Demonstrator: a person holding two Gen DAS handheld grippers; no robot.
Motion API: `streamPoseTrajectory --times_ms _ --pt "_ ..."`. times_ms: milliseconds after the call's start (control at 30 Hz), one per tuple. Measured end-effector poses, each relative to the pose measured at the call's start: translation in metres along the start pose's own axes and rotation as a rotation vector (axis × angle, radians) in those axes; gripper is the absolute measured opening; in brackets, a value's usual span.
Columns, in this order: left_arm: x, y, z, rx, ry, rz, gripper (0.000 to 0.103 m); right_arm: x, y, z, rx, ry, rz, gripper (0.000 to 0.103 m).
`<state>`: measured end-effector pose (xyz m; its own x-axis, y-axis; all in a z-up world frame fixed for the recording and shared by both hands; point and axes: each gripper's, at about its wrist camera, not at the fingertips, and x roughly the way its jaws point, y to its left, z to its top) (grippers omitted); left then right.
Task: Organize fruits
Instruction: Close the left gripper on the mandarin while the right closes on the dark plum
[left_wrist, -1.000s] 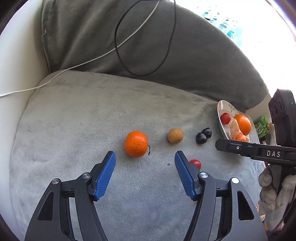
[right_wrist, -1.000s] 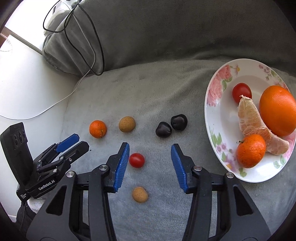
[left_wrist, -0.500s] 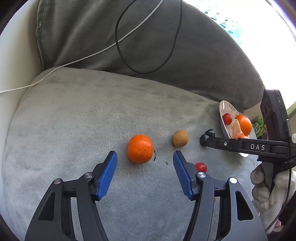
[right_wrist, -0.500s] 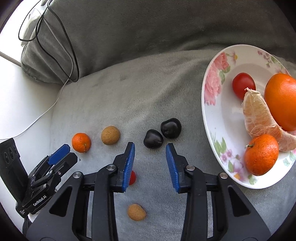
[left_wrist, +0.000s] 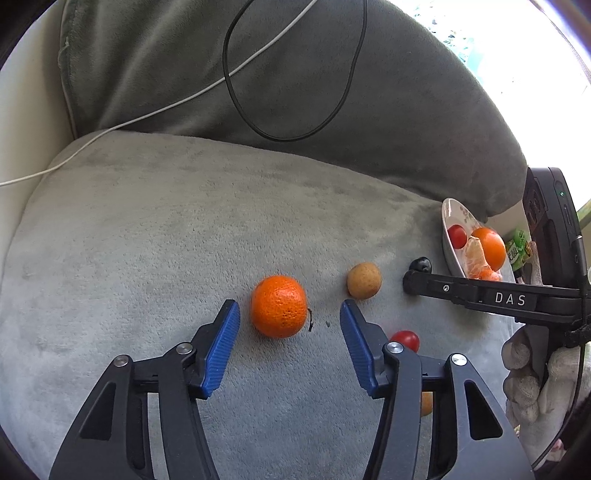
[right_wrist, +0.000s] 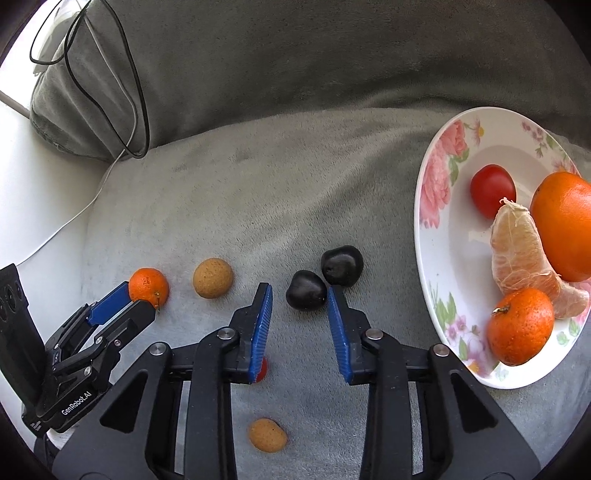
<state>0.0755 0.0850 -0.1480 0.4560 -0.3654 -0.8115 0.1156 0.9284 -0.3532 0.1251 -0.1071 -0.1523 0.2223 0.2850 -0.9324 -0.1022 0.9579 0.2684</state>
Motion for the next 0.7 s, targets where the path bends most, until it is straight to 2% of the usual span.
streamPoseTrajectory --times_ms 67,200,267,467,700 --pt "0.002 0.0 0.0 0.0 0.002 -0.002 0.052 0.003 0.004 0.001 -0.018 -0.001 -0.022 0.024" --pt "0.006 0.001 0.0 -0.001 0.007 -0.001 0.05 0.004 0.01 0.001 -0.05 -0.002 -0.048 0.023" --pt "0.007 0.002 0.0 -0.002 0.009 -0.001 0.046 0.005 0.013 0.001 -0.06 -0.007 -0.052 0.022" --pt "0.011 0.005 0.0 -0.009 0.012 0.009 0.035 0.003 0.013 -0.003 -0.075 -0.011 -0.032 0.021" --pt "0.01 0.005 -0.002 -0.009 -0.002 0.003 0.033 -0.003 0.012 -0.013 -0.087 -0.018 -0.008 0.02"
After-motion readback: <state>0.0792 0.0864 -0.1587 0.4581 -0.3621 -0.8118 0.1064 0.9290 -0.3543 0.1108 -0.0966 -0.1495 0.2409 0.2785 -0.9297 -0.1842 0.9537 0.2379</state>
